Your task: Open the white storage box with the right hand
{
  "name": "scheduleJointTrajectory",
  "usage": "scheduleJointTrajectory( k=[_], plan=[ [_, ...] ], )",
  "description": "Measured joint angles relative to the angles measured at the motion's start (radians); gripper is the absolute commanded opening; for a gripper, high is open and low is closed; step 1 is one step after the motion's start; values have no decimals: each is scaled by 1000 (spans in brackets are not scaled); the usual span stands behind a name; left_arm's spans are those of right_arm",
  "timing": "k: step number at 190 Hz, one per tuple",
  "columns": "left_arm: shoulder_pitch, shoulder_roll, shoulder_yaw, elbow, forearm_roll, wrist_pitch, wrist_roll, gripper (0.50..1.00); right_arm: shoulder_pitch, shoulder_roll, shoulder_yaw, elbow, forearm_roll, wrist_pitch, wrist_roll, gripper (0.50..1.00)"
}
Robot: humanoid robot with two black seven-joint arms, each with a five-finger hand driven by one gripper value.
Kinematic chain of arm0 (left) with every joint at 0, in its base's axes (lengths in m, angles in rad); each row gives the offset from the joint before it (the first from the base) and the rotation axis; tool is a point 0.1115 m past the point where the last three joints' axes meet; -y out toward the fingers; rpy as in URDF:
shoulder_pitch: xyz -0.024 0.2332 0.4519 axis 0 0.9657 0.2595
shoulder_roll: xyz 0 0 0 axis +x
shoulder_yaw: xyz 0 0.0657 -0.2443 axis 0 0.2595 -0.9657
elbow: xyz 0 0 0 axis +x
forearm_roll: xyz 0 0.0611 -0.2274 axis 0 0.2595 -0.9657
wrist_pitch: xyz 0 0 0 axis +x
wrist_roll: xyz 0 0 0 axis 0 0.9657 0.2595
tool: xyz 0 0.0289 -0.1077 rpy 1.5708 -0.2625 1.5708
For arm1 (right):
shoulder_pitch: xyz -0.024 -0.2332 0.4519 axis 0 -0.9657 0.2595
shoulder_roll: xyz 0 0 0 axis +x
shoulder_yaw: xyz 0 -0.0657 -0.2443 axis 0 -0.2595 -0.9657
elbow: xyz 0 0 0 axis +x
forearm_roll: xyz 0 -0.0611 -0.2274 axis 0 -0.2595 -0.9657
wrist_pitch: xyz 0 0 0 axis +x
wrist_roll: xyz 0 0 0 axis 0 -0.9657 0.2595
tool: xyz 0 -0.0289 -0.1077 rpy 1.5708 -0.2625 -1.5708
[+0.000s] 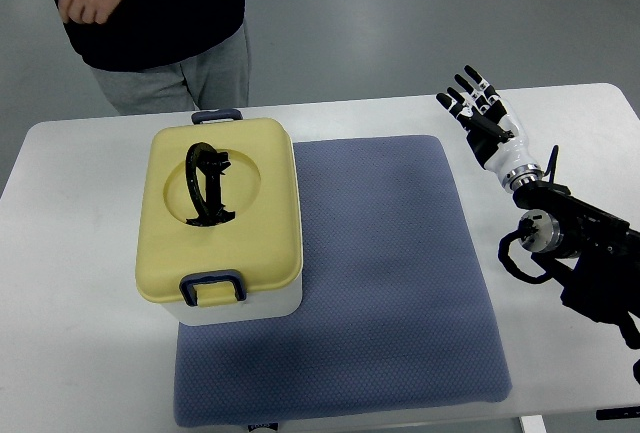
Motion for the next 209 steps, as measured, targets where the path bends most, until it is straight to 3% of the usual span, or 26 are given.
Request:
scheduleJointTrajectory(
  k=[209],
  plan=[
    [0, 0, 4, 2, 1, -1, -12, 1000, 13, -7, 0, -7, 0, 0, 1, 928]
  ],
)
